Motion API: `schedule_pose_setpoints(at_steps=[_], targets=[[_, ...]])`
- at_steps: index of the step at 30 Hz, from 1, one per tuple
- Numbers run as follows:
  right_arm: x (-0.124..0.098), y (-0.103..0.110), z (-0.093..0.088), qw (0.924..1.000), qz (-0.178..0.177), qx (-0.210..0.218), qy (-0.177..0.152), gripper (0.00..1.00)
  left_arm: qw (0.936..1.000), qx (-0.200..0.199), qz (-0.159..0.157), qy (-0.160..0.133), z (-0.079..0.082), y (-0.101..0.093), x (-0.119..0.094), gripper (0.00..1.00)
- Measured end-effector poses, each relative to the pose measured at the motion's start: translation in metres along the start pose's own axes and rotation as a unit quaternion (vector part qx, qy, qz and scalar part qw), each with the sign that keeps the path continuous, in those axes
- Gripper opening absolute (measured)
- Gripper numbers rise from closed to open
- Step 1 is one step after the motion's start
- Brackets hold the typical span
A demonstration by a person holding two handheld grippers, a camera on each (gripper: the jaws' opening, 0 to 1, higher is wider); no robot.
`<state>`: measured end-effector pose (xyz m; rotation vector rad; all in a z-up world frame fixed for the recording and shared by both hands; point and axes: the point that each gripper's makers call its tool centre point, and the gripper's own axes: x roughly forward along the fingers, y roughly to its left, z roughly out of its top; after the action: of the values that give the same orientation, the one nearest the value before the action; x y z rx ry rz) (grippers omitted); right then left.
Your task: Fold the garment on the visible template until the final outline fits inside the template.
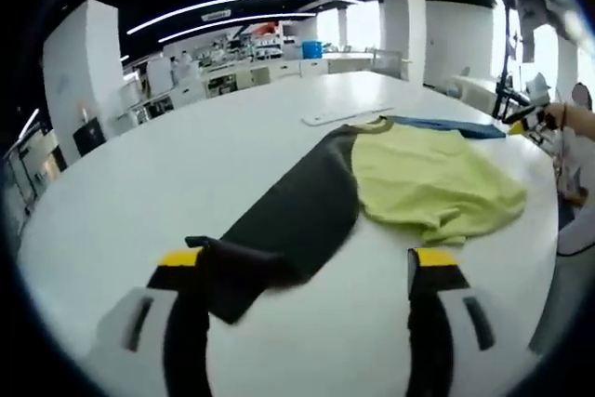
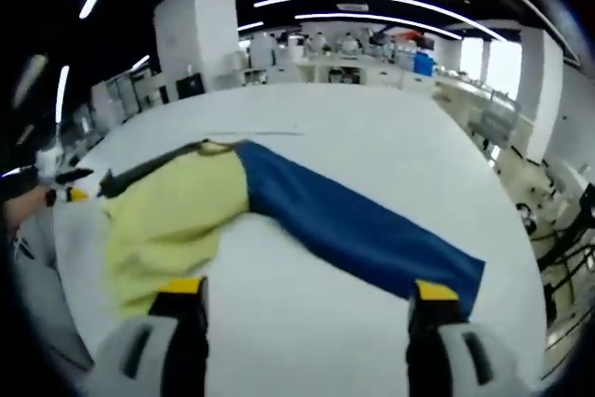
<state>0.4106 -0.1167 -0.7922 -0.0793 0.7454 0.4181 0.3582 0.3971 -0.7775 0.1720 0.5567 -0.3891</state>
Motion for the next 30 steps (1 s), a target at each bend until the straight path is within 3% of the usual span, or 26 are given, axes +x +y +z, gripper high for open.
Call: schedule_pose_setpoints(at_steps=[1,9,13,21,23,30], targets=[[-0.002,0.01,-0.001,1.0,0.005,-0.004,-0.001,0.89,0.9999,0.006,-0.011,-0.002,0.002,-0.012,0.001,0.86],[-0.005,0.062,-0.007,0.9979,0.054,-0.036,-0.004,0.82,0.999,0.003,-0.044,-0.005,0.002,-0.042,0.013,0.76],[-0.001,0.077,-0.013,0.9968,0.059,-0.053,0.001,0.76,0.9986,0.017,-0.049,-0.009,0.002,-0.052,0.019,0.66],[0.008,0.113,-0.025,0.9941,0.08,-0.073,0.001,0.69,0.997,0.007,-0.076,-0.01,0.0,-0.08,0.029,0.52],[0.012,0.117,-0.028,0.9935,0.083,-0.078,0.004,0.66,0.9964,0.01,-0.084,-0.005,-0.008,-0.08,0.034,0.48],[0.024,0.14,-0.043,0.987,0.109,-0.116,0.024,0.58,0.9944,0.029,-0.101,0.013,-0.01,-0.097,0.049,0.37]])
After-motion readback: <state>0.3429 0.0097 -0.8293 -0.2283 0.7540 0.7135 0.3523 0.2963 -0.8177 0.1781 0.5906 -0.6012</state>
